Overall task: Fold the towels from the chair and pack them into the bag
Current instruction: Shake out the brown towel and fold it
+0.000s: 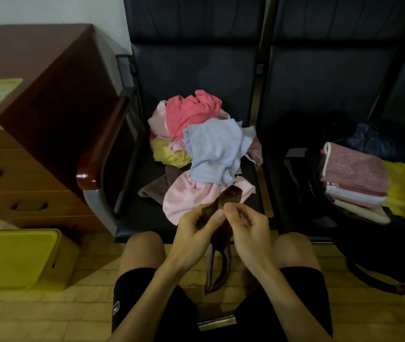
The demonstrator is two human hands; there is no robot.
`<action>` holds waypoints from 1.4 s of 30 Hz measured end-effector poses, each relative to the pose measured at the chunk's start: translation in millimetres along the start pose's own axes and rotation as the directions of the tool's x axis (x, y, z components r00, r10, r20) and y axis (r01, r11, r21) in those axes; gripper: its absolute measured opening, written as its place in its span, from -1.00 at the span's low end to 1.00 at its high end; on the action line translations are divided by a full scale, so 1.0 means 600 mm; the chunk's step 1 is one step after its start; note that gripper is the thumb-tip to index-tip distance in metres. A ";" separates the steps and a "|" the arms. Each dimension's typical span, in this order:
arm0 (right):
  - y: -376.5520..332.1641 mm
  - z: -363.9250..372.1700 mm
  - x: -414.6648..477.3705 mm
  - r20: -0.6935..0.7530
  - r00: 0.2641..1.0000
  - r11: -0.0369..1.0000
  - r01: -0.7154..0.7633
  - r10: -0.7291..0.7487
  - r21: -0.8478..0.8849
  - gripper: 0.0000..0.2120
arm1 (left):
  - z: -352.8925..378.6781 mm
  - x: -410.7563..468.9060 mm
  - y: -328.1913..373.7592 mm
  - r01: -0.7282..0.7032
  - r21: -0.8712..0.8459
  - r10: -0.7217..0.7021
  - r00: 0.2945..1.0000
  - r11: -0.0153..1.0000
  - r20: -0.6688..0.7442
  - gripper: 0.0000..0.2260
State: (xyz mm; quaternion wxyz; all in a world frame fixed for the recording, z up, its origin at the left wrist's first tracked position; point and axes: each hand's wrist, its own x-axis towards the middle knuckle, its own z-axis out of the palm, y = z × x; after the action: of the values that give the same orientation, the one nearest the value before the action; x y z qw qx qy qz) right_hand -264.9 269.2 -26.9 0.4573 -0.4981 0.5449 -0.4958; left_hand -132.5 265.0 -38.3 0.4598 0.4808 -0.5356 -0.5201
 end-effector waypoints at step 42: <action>-0.067 -0.095 0.040 -0.100 0.980 0.976 0.181 -0.170 0.124 -0.84 | -0.044 0.033 0.068 -0.209 0.072 0.211 0.978 0.975 -0.008 -0.78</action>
State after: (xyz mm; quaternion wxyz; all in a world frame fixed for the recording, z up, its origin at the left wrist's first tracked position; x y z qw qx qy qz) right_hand -319.7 249.8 18.0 0.4193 -0.4903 0.4842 -0.5910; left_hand -110.0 242.0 3.4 0.4990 0.4417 -0.5980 -0.4454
